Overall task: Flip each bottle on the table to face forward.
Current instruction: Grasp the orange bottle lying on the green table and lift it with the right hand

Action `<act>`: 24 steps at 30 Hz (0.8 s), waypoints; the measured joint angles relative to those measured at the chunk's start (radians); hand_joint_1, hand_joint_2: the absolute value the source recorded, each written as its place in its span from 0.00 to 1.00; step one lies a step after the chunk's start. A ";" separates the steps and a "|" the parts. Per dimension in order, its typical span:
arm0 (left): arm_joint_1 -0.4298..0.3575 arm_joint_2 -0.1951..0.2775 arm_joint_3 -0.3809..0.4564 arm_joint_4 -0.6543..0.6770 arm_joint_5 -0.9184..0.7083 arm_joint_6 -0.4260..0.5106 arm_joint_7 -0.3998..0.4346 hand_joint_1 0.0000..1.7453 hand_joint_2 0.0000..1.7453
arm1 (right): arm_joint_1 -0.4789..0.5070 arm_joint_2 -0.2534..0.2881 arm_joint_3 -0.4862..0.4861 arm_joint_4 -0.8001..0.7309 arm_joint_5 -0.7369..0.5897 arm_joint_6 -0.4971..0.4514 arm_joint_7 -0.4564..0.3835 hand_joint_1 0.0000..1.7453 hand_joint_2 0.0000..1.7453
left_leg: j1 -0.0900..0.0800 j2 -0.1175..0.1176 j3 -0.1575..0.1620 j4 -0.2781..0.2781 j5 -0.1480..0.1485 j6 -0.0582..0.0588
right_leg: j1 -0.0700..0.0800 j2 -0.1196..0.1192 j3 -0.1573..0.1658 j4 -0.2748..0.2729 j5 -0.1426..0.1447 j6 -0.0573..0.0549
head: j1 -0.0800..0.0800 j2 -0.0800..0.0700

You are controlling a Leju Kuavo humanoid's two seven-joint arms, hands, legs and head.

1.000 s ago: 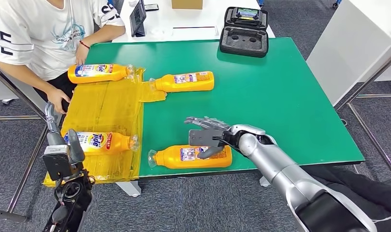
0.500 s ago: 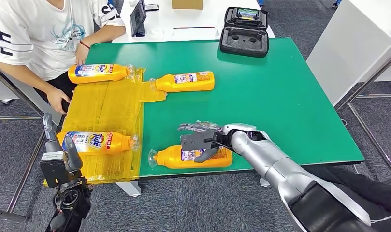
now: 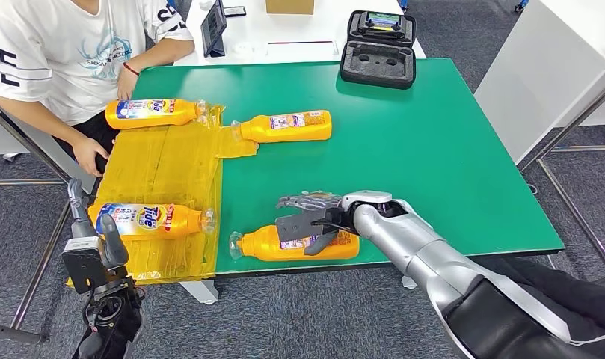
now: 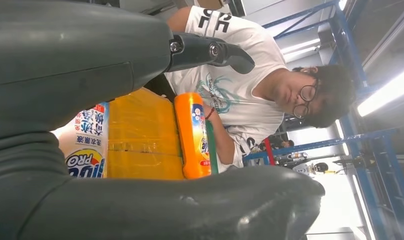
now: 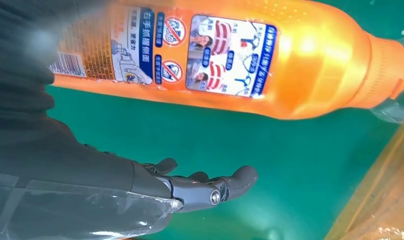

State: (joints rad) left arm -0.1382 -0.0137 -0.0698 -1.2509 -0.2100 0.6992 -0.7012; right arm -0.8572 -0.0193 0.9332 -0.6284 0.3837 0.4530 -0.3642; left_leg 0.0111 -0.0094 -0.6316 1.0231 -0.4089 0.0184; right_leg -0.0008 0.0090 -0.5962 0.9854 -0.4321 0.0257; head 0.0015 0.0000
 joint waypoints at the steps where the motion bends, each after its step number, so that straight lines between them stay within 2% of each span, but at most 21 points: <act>1: 0.000 0.000 0.000 0.001 0.000 0.000 0.000 0.00 0.00 | 0.000 -0.002 0.004 0.001 0.001 -0.001 -0.001 0.00 1.00 | 0.000 0.000 0.000 0.000 0.000 0.000 | 0.000 0.000 0.000 0.000 0.000 0.000 | 0.000 0.000; 24: -0.032 0.000 -0.005 0.046 0.015 0.000 0.000 0.00 0.00 | 0.026 -0.056 0.053 -0.005 0.008 -0.003 -0.004 0.00 1.00 | 0.000 0.000 0.000 0.000 0.000 0.000 | 0.000 0.000 0.000 0.000 0.000 0.000 | 0.000 0.000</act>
State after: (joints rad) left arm -0.1706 -0.0137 -0.0752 -1.2044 -0.1946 0.6992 -0.7012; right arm -0.8309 -0.0751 0.9864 -0.6338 0.3922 0.4501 -0.3681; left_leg 0.0111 -0.0092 -0.6316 1.0232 -0.4089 0.0184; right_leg -0.0009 0.0091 -0.5963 0.9853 -0.4321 0.0257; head 0.0015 0.0000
